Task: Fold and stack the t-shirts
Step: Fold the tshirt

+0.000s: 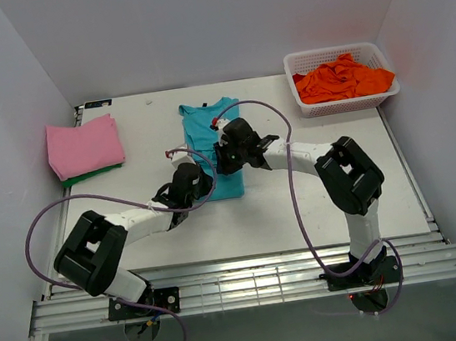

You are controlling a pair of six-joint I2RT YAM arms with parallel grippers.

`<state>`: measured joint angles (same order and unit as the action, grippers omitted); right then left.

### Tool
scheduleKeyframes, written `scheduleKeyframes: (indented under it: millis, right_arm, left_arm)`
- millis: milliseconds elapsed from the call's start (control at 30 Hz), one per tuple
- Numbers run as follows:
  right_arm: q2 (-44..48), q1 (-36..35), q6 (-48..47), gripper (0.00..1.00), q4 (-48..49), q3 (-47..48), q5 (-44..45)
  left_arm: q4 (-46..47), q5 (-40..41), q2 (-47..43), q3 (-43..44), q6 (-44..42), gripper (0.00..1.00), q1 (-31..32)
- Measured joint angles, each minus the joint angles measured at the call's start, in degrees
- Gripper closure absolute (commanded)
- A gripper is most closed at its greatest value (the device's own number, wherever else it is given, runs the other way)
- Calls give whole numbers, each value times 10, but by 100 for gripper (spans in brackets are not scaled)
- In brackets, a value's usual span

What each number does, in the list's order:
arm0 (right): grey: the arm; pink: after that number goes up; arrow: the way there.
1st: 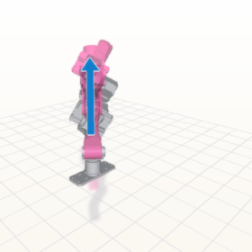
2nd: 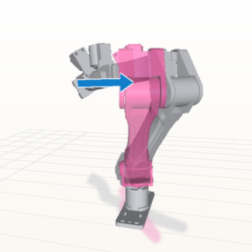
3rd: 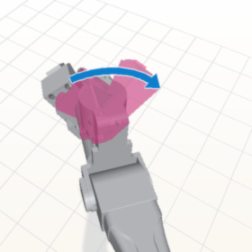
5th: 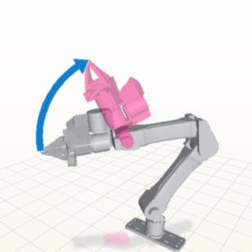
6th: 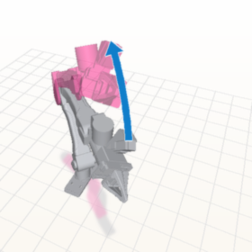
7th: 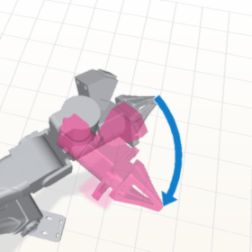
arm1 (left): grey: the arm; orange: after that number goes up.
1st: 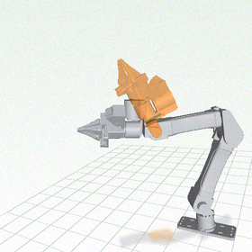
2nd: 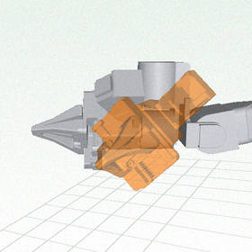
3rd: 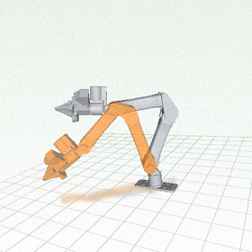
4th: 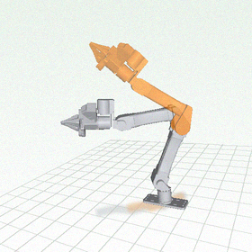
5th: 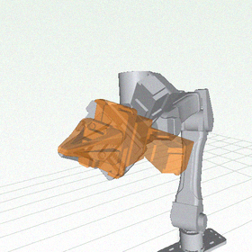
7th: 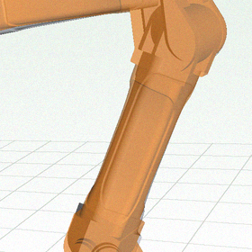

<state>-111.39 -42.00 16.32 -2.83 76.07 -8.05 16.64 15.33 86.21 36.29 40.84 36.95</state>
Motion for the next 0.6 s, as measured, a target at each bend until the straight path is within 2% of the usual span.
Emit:
scheduleKeyframes:
  millis: [600]
  right_arm:
    - [-65, 0, 5, 92, 0, 42, -7]
  left_arm:
    - [36, 0, 45, -40, 15, 100, 5]
